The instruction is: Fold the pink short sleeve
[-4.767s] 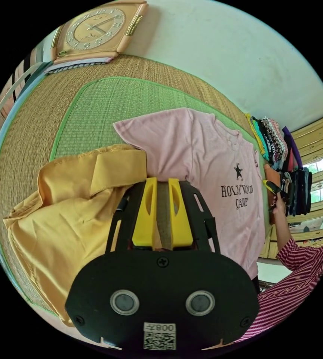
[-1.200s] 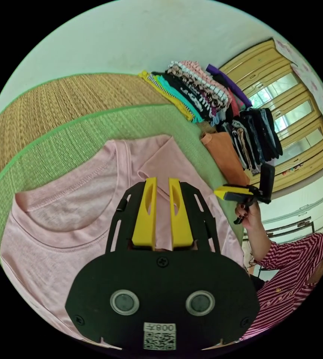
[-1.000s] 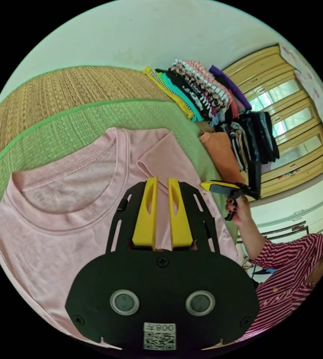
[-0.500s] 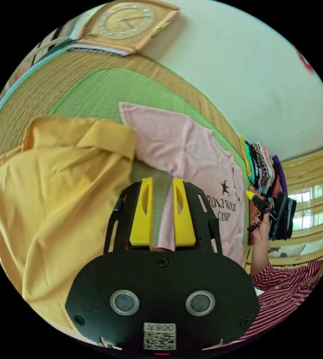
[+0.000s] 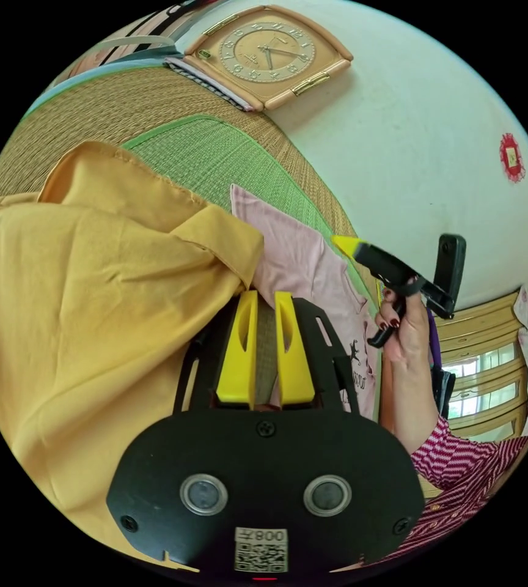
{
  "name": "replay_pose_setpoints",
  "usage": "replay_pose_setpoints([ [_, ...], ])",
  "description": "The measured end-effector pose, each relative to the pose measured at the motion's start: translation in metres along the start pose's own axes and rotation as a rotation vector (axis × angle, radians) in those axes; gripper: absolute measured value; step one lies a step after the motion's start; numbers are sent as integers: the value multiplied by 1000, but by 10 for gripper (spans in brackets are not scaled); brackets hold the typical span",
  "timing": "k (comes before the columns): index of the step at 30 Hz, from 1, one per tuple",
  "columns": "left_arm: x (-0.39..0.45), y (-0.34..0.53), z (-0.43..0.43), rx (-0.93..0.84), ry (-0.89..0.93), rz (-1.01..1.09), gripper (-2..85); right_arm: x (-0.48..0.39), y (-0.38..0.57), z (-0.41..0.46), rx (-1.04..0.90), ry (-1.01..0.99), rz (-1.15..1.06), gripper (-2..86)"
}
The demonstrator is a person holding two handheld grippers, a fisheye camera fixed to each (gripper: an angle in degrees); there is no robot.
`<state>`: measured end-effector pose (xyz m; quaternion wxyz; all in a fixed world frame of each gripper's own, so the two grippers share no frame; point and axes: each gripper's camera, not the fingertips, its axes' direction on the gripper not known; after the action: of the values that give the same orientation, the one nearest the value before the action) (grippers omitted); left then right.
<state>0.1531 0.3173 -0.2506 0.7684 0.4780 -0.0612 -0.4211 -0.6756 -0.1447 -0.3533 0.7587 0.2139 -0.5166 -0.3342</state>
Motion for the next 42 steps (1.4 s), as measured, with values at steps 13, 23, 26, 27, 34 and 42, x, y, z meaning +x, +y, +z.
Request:
replay_pose_setpoints([
  [13, -65, 7, 16, -7, 70, 16, 9, -53, -110, 138, -154, 191, -107, 57],
  [23, -69, 11, 14, 21, 68, 134, 7, -28, -91, 100, -81, 88, -71, 12],
  [26, -56, 13, 11, 31, 51, 237, 7, -2, -63, 43, 20, 35, -37, 9],
  [27, -53, 14, 10, 31, 49, 262, 7, 11, -47, 19, 57, 26, -17, 8],
  [34, -8, 34, 30, -87, -73, 563, 7, 105, 83, -58, 153, -63, 164, 6],
  [42, 15, 54, 61, -274, -184, 700, 11, 192, 204, -59, 145, -145, 403, 5],
])
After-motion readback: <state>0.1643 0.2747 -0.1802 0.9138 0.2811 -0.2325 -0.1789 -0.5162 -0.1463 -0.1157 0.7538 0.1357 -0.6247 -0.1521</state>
